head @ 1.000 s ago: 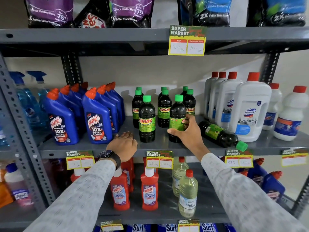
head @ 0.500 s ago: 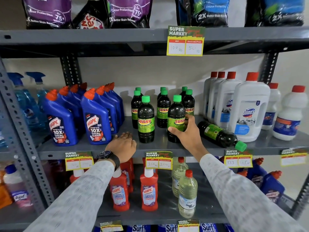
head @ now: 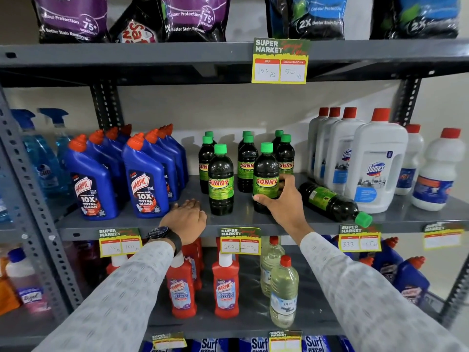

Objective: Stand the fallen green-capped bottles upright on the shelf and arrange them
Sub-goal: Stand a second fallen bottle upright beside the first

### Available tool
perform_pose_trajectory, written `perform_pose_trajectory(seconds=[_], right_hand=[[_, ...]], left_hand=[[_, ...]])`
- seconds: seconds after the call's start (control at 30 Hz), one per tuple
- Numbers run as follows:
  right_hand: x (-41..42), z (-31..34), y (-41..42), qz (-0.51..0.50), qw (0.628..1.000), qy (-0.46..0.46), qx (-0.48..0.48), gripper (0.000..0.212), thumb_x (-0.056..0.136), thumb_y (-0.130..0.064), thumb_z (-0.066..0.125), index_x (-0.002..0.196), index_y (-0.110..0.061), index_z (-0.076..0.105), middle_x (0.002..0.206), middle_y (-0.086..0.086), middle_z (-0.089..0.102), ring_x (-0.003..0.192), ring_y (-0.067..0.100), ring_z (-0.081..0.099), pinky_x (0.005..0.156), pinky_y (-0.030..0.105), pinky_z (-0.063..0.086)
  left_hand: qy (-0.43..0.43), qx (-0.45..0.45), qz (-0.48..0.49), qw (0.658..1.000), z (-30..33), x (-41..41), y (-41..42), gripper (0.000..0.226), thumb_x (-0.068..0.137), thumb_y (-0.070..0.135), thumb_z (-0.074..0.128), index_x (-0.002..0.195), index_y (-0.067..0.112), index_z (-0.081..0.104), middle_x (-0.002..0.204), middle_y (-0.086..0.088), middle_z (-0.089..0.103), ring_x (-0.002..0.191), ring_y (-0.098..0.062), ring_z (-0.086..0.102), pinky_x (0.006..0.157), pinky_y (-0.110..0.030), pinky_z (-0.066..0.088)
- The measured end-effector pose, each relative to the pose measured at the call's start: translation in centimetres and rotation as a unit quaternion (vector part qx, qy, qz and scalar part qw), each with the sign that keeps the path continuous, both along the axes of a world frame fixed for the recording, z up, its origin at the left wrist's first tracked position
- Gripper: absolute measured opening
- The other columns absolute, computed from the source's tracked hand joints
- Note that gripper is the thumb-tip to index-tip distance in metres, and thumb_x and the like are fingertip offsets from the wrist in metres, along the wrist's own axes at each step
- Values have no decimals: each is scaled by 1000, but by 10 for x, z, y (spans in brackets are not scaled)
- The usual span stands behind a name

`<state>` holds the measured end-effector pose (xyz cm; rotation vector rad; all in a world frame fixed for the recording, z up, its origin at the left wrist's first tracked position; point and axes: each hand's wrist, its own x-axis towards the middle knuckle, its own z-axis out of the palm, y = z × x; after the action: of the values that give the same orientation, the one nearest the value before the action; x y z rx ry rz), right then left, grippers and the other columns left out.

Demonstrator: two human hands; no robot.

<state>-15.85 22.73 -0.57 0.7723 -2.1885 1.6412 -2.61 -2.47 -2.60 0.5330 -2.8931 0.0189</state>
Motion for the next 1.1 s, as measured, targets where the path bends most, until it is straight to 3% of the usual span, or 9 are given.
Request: perform_pose_trajectory(seconds=[0.17,0.27,0.43,0.57,0.67,0.8,0.97,1.03,1.1], right_hand=[[16,10,25,-20,999,38,-32,68,85,-38,84,141,-21,50,117,-12,62,105,-1,60,84,16,46],[26,19,55,-68,993,97,-15,57,90,-33,80,139,-21,54,120,-9,61,104,2,60,83,16,47],[30,18,114,-226,952,191,84,37,93,-24,71,128,-13,62,122,10,62,113,31,57,95,46,45],[30,-5,147,-367,918,109,105,43,93,-38,69,128,-13,61,128,19,58,117,44,53,87,58,47],[23,-22,158,-314,946,-28,82,48,96,-51,64,124,-14,56,120,17,62,114,42,58,83,47,46],[16,-25,154,-225,966,-101,-72,32,95,-46,68,109,-19,57,98,4,69,96,30,67,75,37,49],[5,22,151,-228,964,-73,-112,33,93,-49,69,98,-17,61,84,14,75,63,25,72,64,38,63],[1,52,152,-239,970,-28,-42,38,93,-51,66,98,-14,61,86,14,74,63,25,70,63,30,60],[-3,84,147,-237,971,28,24,39,92,-52,64,94,-12,61,79,8,70,71,29,67,68,37,54]], left_hand=[[-20,-33,-8,999,0,1,-1,61,102,31,21,156,5,31,168,-15,26,156,-27,24,124,-50,21],[-34,-38,0,999,-1,5,1,50,103,17,29,151,1,36,165,-20,28,154,-34,27,120,-56,29],[-34,-39,-3,999,7,5,5,55,104,27,21,149,3,40,163,-20,32,153,-31,28,122,-53,26],[-29,7,9,1000,13,8,10,62,103,34,17,156,4,30,168,-15,24,156,-26,23,126,-48,18],[-32,14,8,999,16,10,14,61,104,33,17,155,4,31,168,-16,25,155,-26,24,126,-48,18],[-34,22,8,999,20,12,16,61,104,33,17,156,3,29,168,-16,23,156,-26,23,126,-49,17],[-19,28,15,999,24,5,11,63,104,35,18,158,5,26,170,-15,19,157,-25,19,127,-47,13],[-26,26,9,999,18,8,12,62,104,34,18,157,4,28,169,-16,21,157,-27,21,127,-49,15],[-41,7,6,999,12,10,11,57,105,28,19,155,3,30,168,-18,22,157,-30,20,126,-52,18]])
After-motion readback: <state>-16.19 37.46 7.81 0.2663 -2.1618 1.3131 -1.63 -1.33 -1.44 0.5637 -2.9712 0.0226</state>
